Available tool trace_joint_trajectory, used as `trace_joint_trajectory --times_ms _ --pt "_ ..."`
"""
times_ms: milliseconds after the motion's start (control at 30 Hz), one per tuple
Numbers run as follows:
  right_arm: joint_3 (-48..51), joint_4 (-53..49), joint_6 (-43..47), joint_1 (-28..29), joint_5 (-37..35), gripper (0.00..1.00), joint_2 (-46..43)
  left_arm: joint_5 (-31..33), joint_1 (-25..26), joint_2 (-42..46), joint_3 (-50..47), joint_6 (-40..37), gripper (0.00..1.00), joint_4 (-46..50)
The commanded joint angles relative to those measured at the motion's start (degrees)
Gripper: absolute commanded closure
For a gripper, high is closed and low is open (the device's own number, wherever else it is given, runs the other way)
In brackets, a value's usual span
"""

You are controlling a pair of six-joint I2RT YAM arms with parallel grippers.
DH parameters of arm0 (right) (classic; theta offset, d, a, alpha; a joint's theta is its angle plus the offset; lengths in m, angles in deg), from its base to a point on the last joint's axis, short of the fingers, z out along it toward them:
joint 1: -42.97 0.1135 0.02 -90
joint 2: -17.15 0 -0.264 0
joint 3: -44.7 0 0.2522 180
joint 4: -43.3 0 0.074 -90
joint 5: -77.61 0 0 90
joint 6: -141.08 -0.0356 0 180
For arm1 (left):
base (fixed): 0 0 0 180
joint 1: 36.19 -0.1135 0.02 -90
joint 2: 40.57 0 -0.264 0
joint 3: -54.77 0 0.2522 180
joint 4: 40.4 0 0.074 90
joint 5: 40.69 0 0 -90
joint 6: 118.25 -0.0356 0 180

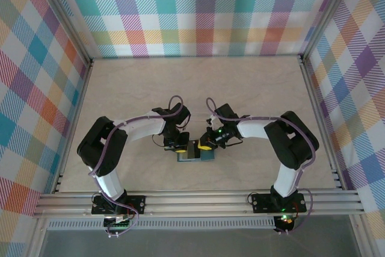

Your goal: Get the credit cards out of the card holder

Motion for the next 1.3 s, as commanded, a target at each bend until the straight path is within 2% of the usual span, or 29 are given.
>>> trace_joint_trajectory --times_ms 0,200,400,533,833,967,1100,1267 --pt "-1.87 -10.24 4.09 -0.33 -6.17 0.96 -2.44 2.07 0.72 -0.42 -1.83 0.04 0.94 2.02" --pt "-5.60 -22.37 8.33 -0.35 -13.03 0.98 -4.37 1.38 0.64 0.27 -2.02 0.21 0.94 1.15" --pt "-8.19 -27.02 10.12 0.19 -14.74 0.99 -4.84 0.69 0.66 0.37 -2.13 0.46 0.94 -0.11" --pt "-8.93 -25.69 9.61 1.02 -12.87 0.98 -4.33 -0.22 0.68 0.01 -2.20 0.61 0.94 -1.06" --pt "-6.01 -15.29 2.62 1.47 -6.20 0.87 -4.89 -1.23 0.72 -0.43 -3.02 0.75 0.94 -2.40" --pt "-5.87 -15.84 2.28 1.51 -6.77 0.87 -4.78 -1.41 0.72 -0.28 -3.33 0.81 0.94 -2.56" --pt "-5.83 -17.11 2.40 1.50 -8.54 0.93 -5.44 -1.28 0.72 0.26 -3.25 0.84 0.94 -2.47" --pt "-6.75 -19.91 3.40 1.51 -11.66 0.95 -6.31 1.64 0.72 2.51 -1.60 0.72 0.90 -0.11"
